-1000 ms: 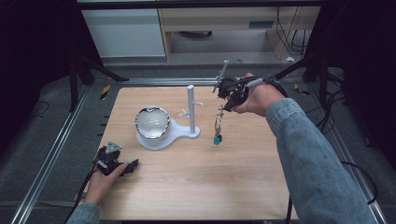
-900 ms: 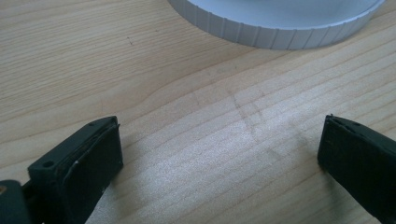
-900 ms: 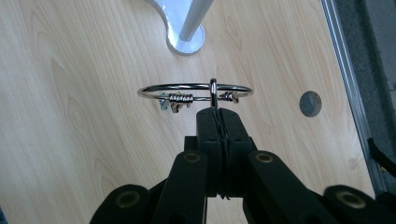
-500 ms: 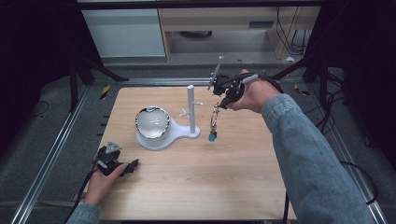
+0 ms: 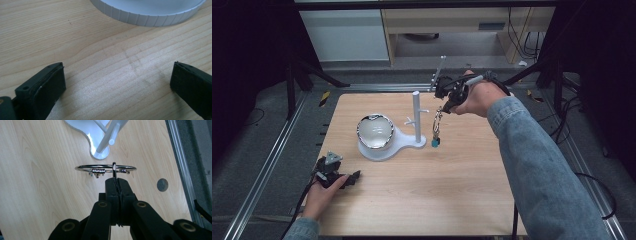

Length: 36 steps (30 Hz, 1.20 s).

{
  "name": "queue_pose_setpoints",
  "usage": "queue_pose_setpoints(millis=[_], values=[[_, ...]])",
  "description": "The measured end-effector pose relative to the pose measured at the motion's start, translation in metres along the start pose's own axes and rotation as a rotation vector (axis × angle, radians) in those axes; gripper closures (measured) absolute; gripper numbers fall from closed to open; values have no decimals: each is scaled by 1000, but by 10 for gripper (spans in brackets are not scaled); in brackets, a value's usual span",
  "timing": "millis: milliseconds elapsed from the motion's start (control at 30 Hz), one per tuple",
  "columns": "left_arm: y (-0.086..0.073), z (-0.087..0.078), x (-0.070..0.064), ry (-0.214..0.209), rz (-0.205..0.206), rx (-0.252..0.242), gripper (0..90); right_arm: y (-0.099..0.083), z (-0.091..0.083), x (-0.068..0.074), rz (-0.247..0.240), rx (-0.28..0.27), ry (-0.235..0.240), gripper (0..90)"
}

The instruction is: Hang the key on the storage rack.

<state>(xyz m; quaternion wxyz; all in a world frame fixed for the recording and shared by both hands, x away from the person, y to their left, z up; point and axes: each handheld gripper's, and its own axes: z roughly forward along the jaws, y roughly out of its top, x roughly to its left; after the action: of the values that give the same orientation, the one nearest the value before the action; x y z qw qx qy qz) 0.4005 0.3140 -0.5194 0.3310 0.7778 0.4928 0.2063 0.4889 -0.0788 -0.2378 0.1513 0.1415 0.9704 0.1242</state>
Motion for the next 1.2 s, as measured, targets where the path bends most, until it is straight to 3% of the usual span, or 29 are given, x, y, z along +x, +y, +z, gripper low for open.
queue_pose_setpoints(millis=[567, 1200], values=[[0, 0, 0, 0, 0, 0, 0, 13, 1, -5, 10, -2, -11, 888], [0, 0, 0, -1, 1, 0, 0, 31, 18, -9, 1, 3, -3, 888]])
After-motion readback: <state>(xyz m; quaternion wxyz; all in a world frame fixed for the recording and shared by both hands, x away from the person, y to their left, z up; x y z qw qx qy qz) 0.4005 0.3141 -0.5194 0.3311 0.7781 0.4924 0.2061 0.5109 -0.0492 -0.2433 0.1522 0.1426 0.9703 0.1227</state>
